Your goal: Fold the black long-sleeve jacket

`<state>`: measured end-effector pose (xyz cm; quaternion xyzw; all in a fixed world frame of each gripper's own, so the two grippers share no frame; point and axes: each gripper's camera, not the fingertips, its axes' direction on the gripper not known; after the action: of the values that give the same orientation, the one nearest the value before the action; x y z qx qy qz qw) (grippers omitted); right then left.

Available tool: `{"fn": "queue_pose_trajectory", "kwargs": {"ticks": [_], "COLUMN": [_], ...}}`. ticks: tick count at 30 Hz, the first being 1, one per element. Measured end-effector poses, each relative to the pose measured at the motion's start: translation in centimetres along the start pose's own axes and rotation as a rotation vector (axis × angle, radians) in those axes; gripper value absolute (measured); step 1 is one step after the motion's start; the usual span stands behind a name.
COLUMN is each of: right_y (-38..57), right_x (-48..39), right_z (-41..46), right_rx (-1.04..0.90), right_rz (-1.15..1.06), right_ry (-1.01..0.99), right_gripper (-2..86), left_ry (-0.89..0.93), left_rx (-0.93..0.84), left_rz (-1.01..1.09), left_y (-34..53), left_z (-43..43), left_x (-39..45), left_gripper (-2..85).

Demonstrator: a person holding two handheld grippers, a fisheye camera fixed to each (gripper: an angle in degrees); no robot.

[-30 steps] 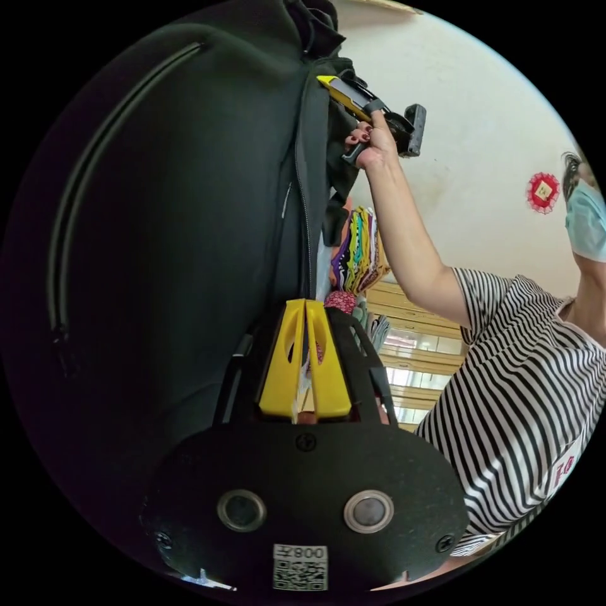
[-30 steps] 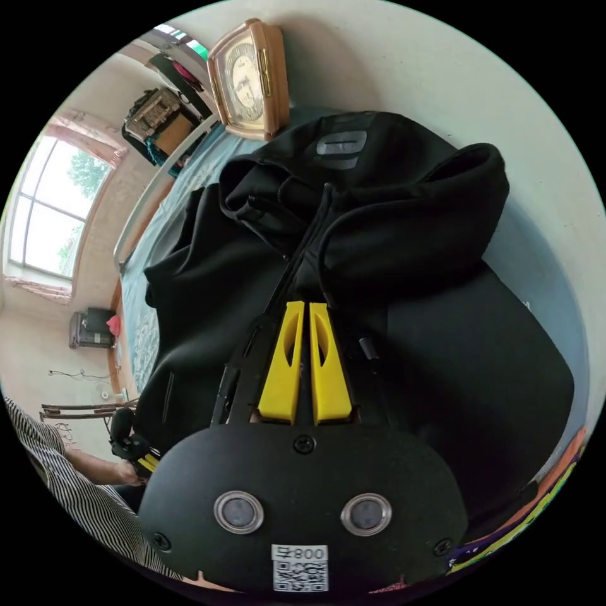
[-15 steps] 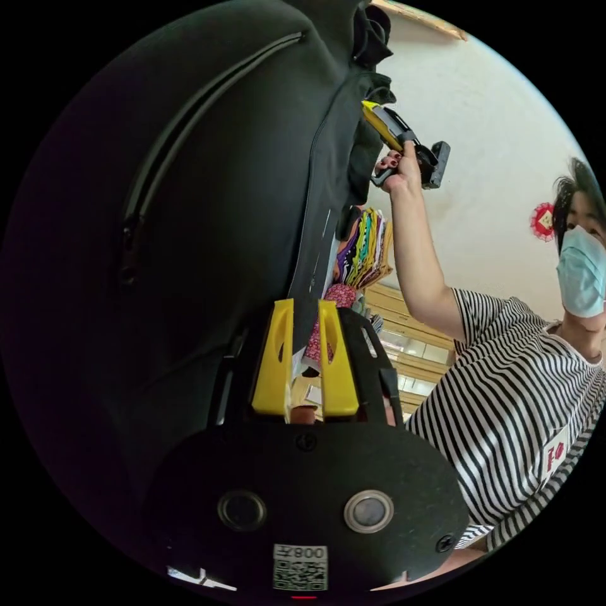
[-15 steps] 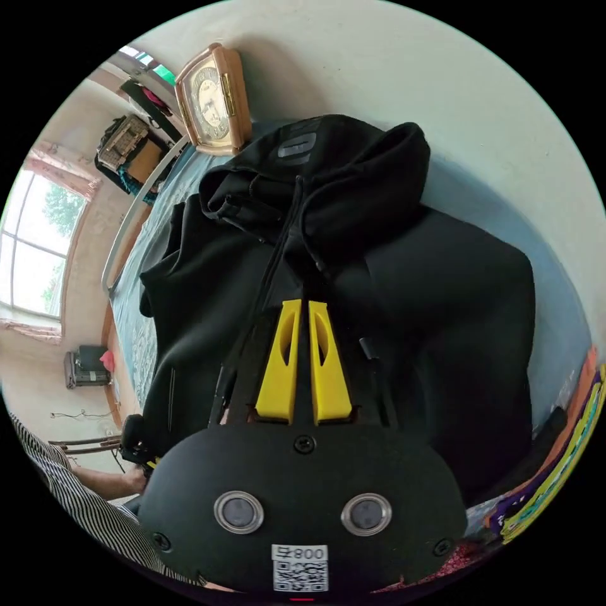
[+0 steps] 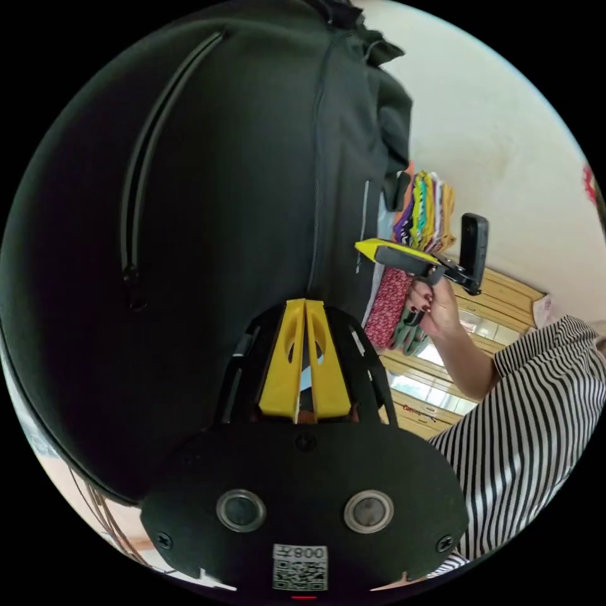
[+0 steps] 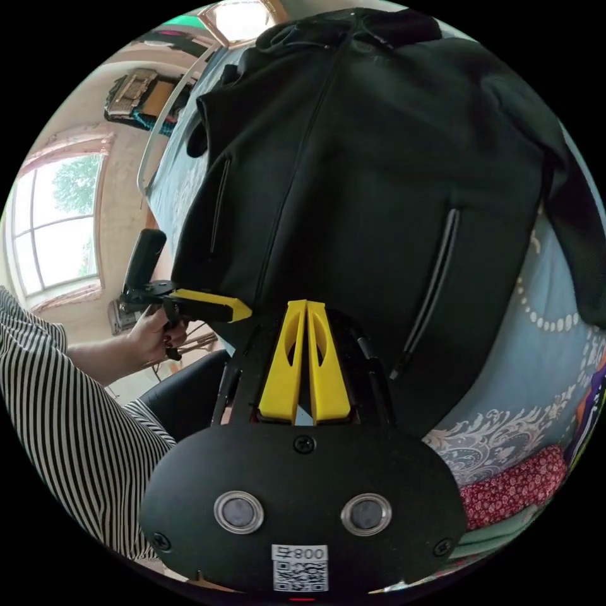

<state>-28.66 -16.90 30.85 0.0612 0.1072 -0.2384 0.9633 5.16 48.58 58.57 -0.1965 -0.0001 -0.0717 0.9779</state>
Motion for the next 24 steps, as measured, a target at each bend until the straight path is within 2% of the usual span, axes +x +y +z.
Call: {"fn": "queue_pose_trajectory", "kwargs": {"ticks": [5, 10, 14, 16, 19, 22, 24], "right_y": [0.4, 0.8, 1.3, 1.5, 1.7, 1.9, 2.0], "right_x": [-3.6, -3.1, -3.1, -3.5, -4.5, -5.1, -5.2], "right_z": [4.7, 6.4, 6.7, 6.9, 7.8, 8.6, 8.6], "right_rx": [-0.087, -0.080, -0.070, -0.078, -0.094, -0.094, -0.097], "right_rz": [-0.146, -0.100, -0.086, -0.093, -0.119, -0.119, -0.109], "right_ry": [0.071, 0.032, -0.014, 0.008, 0.024, 0.042, 0.033], "right_gripper": [1.7, 1.1, 1.5, 2.4, 4.2, 4.4, 4.2], "left_ry": [-0.023, -0.031, 0.036, 0.000, -0.168, -0.325, -0.351], "left_rx": [-0.023, -0.038, -0.049, -0.048, -0.056, -0.204, -0.203], "left_rz": [0.023, 0.004, 0.030, 0.055, 0.120, 0.145, 0.196], "left_y": [0.1, -1.1, -1.6, -1.5, -1.0, -1.5, -1.7], "left_z": [-0.2, 0.4, 0.2, -0.6, -2.0, -0.2, 0.0], "left_x": [0.8, 1.1, 2.5, 3.5, 5.2, 5.3, 6.1], "left_gripper": [4.6, 2.7, 0.7, 0.6, 0.8, 0.5, 0.2]}}
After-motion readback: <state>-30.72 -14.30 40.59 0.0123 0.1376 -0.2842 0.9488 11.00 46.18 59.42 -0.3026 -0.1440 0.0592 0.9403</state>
